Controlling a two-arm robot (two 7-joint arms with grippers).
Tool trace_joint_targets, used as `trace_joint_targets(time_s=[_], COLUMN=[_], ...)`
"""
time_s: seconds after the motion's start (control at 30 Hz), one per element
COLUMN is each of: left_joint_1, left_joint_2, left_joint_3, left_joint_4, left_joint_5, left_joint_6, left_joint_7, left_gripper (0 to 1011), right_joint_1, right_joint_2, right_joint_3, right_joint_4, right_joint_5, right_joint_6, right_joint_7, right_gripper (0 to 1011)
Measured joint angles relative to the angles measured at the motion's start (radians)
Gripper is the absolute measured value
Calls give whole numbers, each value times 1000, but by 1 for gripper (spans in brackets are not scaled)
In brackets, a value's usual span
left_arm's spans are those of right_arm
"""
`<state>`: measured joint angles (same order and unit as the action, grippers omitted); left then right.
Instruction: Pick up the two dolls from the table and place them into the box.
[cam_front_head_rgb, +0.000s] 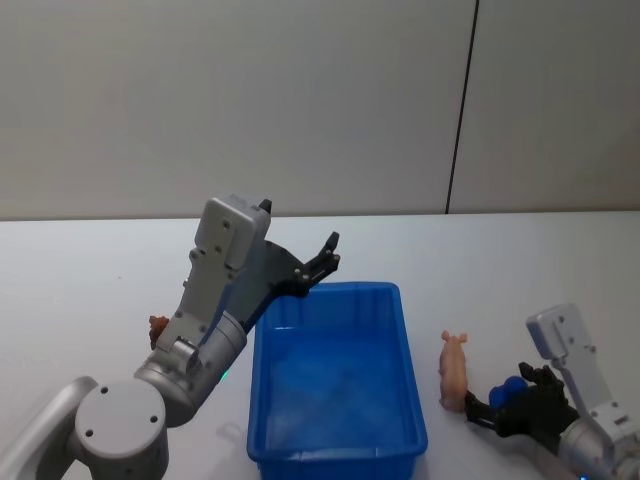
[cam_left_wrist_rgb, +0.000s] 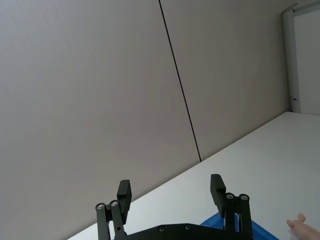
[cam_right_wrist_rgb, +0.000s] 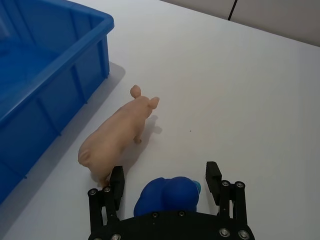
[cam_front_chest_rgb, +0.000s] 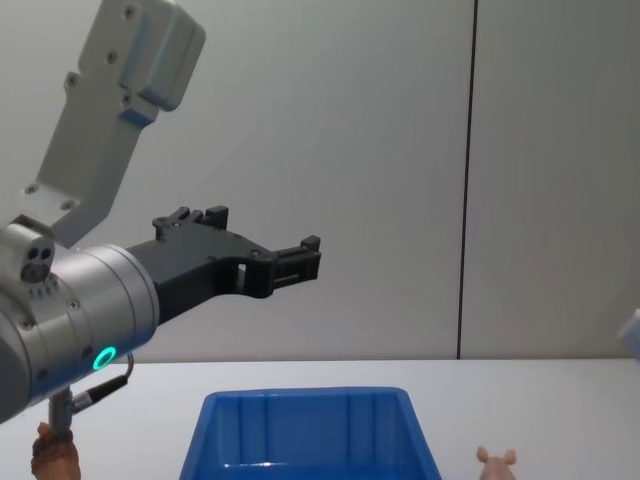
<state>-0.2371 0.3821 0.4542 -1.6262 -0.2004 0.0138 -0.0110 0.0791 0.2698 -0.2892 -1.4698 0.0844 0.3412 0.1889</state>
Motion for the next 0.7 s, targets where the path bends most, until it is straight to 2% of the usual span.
trace_joint_targets(time_s=[0.17,0.33,0.47,0.5,0.57,0.7], left_joint_1=[0,0,0,0,0,0], left_joint_2=[0,0,0,0,0,0], left_joint_3=[0,0,0,0,0,0], left_joint_4=[0,0,0,0,0,0], left_joint_5=[0,0,0,0,0,0], left_joint_6=[0,0,0,0,0,0], left_joint_7=[0,0,0,0,0,0], left_gripper=[1001,1001,1001,1001,1001,1001], right_joint_1=[10,17,22,24,24,27], right_joint_2=[-9,-15,-20,-21,-21,-24], right_joint_3=[-4,-8,-10,-11,-11,-13], right_joint_4=[14,23,30,31,32,36], right_joint_5=[-10,-16,-21,-22,-23,-26], right_joint_6=[6,9,12,13,13,15], right_joint_7=[-3,-5,-6,-6,-7,-8], right_gripper=[1001,918,812,752,736,599])
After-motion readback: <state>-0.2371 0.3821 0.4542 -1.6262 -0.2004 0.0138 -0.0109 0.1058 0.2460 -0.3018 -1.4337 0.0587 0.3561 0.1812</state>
